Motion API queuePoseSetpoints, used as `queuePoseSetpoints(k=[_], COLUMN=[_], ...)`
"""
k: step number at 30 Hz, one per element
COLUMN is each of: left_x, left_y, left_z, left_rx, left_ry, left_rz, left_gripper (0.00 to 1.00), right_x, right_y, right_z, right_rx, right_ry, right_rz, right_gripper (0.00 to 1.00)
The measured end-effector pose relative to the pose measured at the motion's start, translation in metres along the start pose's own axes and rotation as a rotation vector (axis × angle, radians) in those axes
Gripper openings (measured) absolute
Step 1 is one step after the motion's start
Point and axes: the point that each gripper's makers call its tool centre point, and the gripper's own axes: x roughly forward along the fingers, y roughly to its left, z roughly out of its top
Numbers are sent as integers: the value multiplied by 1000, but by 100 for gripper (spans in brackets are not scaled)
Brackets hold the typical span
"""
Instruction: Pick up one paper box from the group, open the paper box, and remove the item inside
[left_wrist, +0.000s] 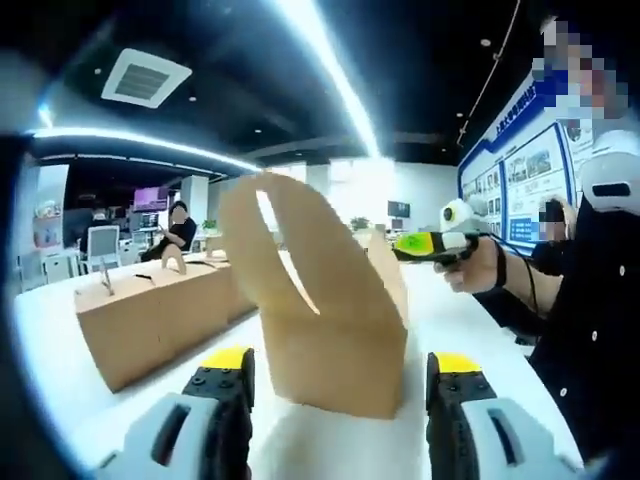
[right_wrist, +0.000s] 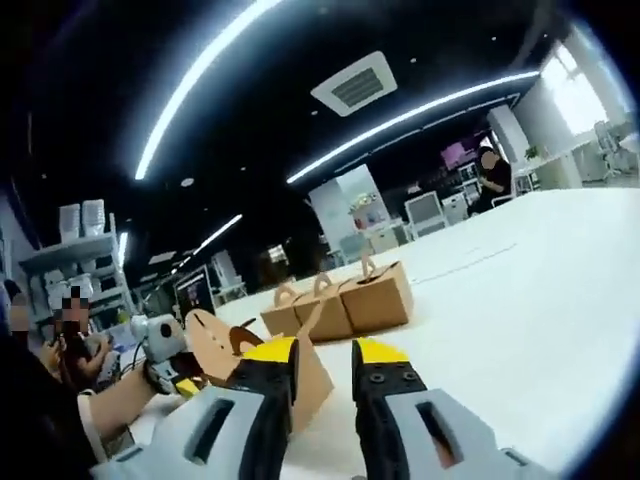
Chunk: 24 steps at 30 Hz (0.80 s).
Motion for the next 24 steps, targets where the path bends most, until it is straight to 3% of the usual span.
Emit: queuePoseSetpoints(k=[2,5,10,14,20,24], left_x=[-11,-30,-53,-76,-103,-116], left_y=[0,-3,-29,-36,-49,-58], left_z=[-4,-19,-16,-23,-9,-11], left_rx=[-19,4,-41,-96,-130,-133], left_ry=[24,127,146,227,208,221], left_rz=[56,150,190,276,351,390], left_gripper=[69,67,68,68,69,69], right_x=[-4,-10,-21,-31,-57,-73], right_y=[1,3,0,-1,-1,-3], right_z=[2,5,-2,-12,-33,-38], right_rx=[-42,-110,-222,-295,-408,-399], right_ry=[12,35,113,190,321,347], right_rz=[13,47,89,125,176,179], right_gripper=[29,36,40,44,49,49])
